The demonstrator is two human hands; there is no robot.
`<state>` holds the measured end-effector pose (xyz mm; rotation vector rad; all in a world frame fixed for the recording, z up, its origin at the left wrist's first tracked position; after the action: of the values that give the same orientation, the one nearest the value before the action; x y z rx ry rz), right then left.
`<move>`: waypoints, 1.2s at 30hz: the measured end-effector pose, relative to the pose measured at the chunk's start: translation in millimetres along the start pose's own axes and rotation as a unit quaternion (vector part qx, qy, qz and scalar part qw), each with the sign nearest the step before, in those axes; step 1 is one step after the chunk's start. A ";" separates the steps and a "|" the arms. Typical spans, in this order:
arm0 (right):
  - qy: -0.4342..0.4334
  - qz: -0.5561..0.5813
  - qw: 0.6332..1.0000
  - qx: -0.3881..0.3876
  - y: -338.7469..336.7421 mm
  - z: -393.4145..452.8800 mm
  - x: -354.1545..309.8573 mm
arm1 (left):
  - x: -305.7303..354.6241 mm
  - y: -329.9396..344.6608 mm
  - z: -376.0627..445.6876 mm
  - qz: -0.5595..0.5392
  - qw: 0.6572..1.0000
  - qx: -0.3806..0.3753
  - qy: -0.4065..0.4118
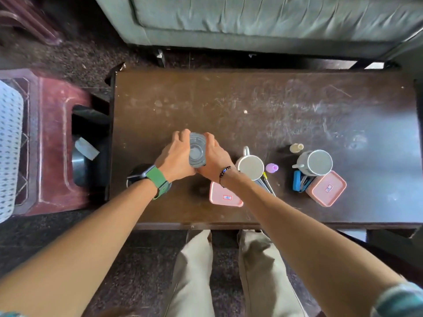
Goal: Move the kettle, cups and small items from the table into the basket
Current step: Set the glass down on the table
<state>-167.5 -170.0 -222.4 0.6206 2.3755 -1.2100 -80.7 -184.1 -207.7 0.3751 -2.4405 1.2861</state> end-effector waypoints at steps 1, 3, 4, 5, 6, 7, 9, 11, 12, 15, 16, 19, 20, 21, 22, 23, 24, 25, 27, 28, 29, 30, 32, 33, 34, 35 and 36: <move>-0.008 -0.003 1.000 0.005 -5.6 -0.1 -0.3 | 2.6 -3.9 0.6 -0.001 1.000 0.007 0.001; -0.021 -0.005 1.000 0.020 -21.4 -2.5 -0.9 | 13.5 -16.8 2.1 -0.002 0.999 0.032 0.016; -0.028 -0.006 0.999 0.030 -31.9 -4.5 -1.1 | 23.5 -25.2 2.2 0.003 0.999 0.043 0.032; -0.032 -0.005 0.999 0.042 -44.5 -7.0 -0.2 | 33.8 -31.6 4.4 0.006 0.998 0.049 0.048; -0.033 -0.001 0.998 0.056 -58.7 -10.2 2.1 | 46.7 -38.1 5.7 0.004 0.997 0.054 0.063; -0.030 0.006 0.997 0.070 -73.6 -13.3 6.2 | 59.2 -42.4 8.8 -0.001 0.996 0.052 0.075; -0.023 0.015 0.995 0.098 -103.0 -21.7 17.2 | 90.6 -46.8 15.3 -0.004 0.993 0.041 0.111; -0.012 0.022 0.993 0.119 -128.9 -30.6 31.2 | 121.4 -45.9 21.4 -0.030 0.990 0.027 0.137; -0.004 0.023 0.992 0.125 -140.0 -34.2 39.4 | 135.6 -44.5 24.6 -0.041 0.988 0.020 0.146; 0.026 0.015 0.990 0.138 -164.1 -43.5 68.5 | 173.5 -33.1 32.7 -0.058 0.983 -0.003 0.173; 0.034 0.009 0.990 0.140 -168.8 -45.2 78.4 | 183.3 -27.6 34.9 -0.055 0.983 -0.012 0.177; 0.043 -0.005 0.990 0.133 -172.0 -47.3 105.2 | 200.0 -3.9 45.4 -0.049 0.983 -0.042 0.170; 0.045 -0.007 0.991 0.128 -170.0 -46.2 113.8 | 203.6 4.4 47.8 -0.048 0.983 -0.051 0.167; 0.046 -0.009 0.992 0.121 -167.1 -44.5 121.7 | 205.9 13.3 50.5 -0.047 0.983 -0.058 0.165; 0.048 -0.012 0.992 0.113 -163.7 -41.8 129.7 | 206.8 21.5 53.3 -0.046 0.984 -0.062 0.161; 0.050 -0.015 0.993 0.106 -160.3 -39.2 136.9 | 206.3 30.2 57.0 -0.048 0.985 -0.067 0.154; 0.053 -0.020 0.994 0.098 -156.8 -36.6 143.7 | 206.2 36.7 59.1 -0.052 0.985 -0.068 0.148; 0.055 -0.025 0.994 0.090 -153.4 -34.3 149.7 | 205.5 43.1 61.4 -0.058 0.986 -0.068 0.141; 0.057 -0.037 0.995 0.074 -147.0 -30.1 159.3 | 204.6 53.2 64.0 -0.064 0.987 -0.069 0.128; 0.056 -0.043 0.995 0.068 -144.1 -28.4 162.7 | 203.8 57.5 64.5 -0.065 0.988 -0.070 0.123; 0.055 -0.046 0.995 0.064 -141.5 -27.2 165.1 | 203.0 60.9 64.8 -0.066 0.988 -0.069 0.120; 0.055 -0.048 0.996 0.060 -139.0 -25.9 167.5 | 201.9 64.0 64.8 -0.064 0.989 -0.067 0.118; 0.054 -0.050 0.996 0.053 -134.4 -23.7 171.1 | 199.3 69.4 65.7 -0.058 0.989 -0.065 0.117; 0.052 -0.049 0.996 0.053 -132.9 -22.9 172.1 | 197.8 71.8 66.6 -0.058 0.989 -0.066 0.116; 0.049 -0.047 0.996 0.054 -132.1 -22.1 172.5 | 196.9 72.6 66.7 -0.055 0.990 -0.066 0.115; 0.045 -0.046 0.996 0.057 -132.6 -21.7 172.4 | 196.4 73.0 66.8 -0.052 0.990 -0.065 0.115; 0.041 -0.046 0.996 0.059 -133.3 -21.0 172.1 | 196.3 72.9 66.8 -0.046 0.990 -0.064 0.115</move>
<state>-385.4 -187.8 -216.6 0.6140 2.4379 -1.3972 -298.6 -212.6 -212.6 0.2839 -2.2701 1.0638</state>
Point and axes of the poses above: each hand's wrist, its own z-axis towards the middle knuckle, its own y-axis out of the palm, x = y × z, the point moved 9 cm from there along z, towards the middle knuckle, and after that the axes turned 7 degrees about -z, right-handed, at the moved point
